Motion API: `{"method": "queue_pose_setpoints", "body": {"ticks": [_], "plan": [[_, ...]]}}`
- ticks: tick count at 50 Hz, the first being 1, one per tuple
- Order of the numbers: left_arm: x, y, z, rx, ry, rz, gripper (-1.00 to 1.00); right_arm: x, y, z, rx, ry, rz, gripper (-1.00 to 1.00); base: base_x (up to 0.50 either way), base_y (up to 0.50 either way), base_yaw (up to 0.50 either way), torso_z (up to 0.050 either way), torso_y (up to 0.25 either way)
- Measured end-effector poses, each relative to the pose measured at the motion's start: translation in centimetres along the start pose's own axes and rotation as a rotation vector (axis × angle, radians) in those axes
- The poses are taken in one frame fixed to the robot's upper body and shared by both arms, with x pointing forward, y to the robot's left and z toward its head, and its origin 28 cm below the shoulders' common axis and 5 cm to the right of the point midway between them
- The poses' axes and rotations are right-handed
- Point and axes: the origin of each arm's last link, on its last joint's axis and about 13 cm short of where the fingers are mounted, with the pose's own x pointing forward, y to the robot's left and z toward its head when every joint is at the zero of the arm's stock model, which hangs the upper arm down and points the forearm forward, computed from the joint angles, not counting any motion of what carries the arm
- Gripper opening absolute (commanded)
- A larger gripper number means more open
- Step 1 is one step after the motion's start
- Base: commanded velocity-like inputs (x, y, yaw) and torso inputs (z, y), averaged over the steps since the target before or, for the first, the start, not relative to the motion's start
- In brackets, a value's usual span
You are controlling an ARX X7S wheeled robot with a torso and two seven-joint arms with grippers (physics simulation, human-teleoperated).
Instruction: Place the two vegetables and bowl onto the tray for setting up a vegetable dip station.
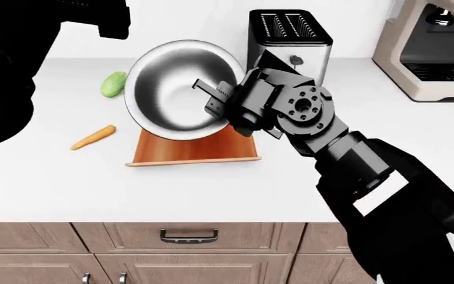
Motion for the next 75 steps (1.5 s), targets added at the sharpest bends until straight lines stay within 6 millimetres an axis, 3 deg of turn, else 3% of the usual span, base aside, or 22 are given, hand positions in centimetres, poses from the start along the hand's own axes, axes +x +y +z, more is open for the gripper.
{"method": "queue_pose_setpoints", "body": {"ticks": [58,59,75], "plan": [[0.2,0.1,0.1,-0.001,-0.002,0.003,1.0,2.5,-2.0,-1.0,0.059,0.082,-0.003,-1.0,0.0,0.0,0.0,0.0,0.0],[0.2,0.1,0.1,-0.001,-0.002,0.003,1.0,2.5,-2.0,-1.0,0.057,0.082,-0.002,1.0,0.0,0.0,0.0,0.0,0.0],[0.0,0.1,0.2,-0.001,-0.007,0.002,1.0,2.0,-1.4,-1.0,0.014,0.088,0.059,1.0,0.0,0.0,0.0,0.0,0.0]]}}
